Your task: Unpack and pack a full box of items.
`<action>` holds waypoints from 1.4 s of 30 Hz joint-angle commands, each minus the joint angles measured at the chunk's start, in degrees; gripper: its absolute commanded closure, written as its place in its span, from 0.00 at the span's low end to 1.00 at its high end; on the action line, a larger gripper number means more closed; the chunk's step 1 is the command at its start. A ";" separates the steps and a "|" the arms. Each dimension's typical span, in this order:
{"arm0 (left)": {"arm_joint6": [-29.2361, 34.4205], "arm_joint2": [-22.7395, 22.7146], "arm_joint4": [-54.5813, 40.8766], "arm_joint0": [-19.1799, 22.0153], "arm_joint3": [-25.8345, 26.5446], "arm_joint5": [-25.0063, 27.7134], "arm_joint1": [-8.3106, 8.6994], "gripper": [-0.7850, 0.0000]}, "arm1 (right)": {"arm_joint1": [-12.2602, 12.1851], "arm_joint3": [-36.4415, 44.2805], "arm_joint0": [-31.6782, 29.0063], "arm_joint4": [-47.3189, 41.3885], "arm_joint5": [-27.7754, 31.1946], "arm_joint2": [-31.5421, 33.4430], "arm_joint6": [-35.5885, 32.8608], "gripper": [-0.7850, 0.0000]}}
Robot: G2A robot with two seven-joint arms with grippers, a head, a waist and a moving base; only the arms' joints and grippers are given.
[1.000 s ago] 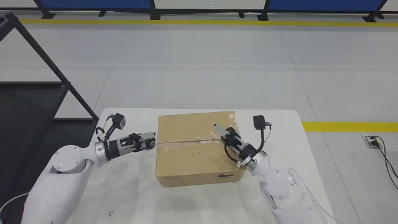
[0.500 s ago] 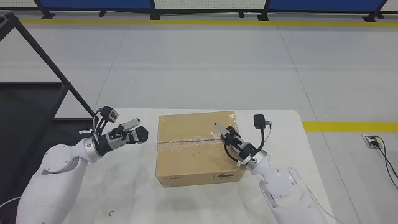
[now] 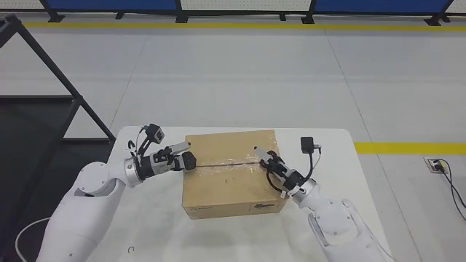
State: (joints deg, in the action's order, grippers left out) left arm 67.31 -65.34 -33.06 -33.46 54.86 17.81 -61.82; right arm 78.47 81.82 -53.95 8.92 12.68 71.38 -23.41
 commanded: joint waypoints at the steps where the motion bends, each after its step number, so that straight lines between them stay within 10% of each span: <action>1: 0.19 0.52 0.26 0.36 -1.25 0.15 -0.19 0.00 | -0.07 0.43 -0.22 -0.45 0.08 0.16 -0.55 0.00; 29: -0.55 -8.60 -3.71 -0.65 -5.03 2.41 1.88 0.00 | 0.01 1.91 -0.14 -3.80 -1.70 -1.18 -2.66 0.00; 42: -2.09 -10.86 -4.41 -2.21 -5.61 3.92 2.38 0.00 | 4.73 -3.36 9.58 -12.92 -14.08 -16.88 2.41 0.00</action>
State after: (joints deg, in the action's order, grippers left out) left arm 65.15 -76.06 -37.33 -35.43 49.22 21.71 -59.48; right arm 82.69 79.72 -45.51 -3.47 -0.57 56.00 -21.90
